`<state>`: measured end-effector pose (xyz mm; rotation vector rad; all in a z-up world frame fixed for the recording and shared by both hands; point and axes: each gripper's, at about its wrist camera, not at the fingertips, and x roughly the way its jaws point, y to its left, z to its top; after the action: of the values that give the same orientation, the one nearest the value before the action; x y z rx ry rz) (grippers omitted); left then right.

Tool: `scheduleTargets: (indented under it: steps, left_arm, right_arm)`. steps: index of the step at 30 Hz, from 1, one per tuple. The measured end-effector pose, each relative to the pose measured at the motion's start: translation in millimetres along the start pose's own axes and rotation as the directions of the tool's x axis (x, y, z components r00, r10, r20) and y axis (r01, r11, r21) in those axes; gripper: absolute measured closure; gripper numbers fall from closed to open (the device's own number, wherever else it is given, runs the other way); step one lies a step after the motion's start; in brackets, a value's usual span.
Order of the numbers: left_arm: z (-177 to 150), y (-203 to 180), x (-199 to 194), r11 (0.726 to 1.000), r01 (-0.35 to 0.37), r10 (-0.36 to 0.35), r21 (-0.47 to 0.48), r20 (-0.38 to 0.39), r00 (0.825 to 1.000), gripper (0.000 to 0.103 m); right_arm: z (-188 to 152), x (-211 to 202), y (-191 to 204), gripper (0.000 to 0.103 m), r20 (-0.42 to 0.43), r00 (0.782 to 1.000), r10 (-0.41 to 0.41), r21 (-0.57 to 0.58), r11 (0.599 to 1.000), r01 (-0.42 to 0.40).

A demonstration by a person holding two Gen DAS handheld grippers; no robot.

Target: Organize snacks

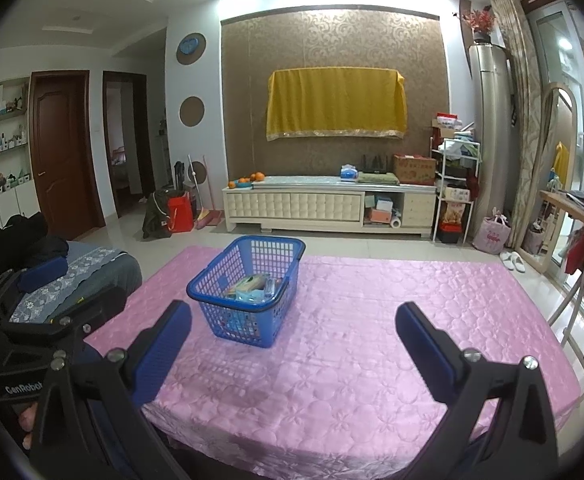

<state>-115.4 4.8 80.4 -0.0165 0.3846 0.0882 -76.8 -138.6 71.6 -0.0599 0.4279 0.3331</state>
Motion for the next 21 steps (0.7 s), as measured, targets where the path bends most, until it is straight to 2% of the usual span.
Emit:
scheduleTargets:
  steps: [21]
  left_arm:
    - [-2.4,-2.4,-2.0,1.0,-0.001,0.001,0.0,-0.008,1.0,0.0]
  right_arm:
    - [-0.5,3.8,1.3,0.0,-0.009,1.0,0.001,0.008,1.0,-0.001]
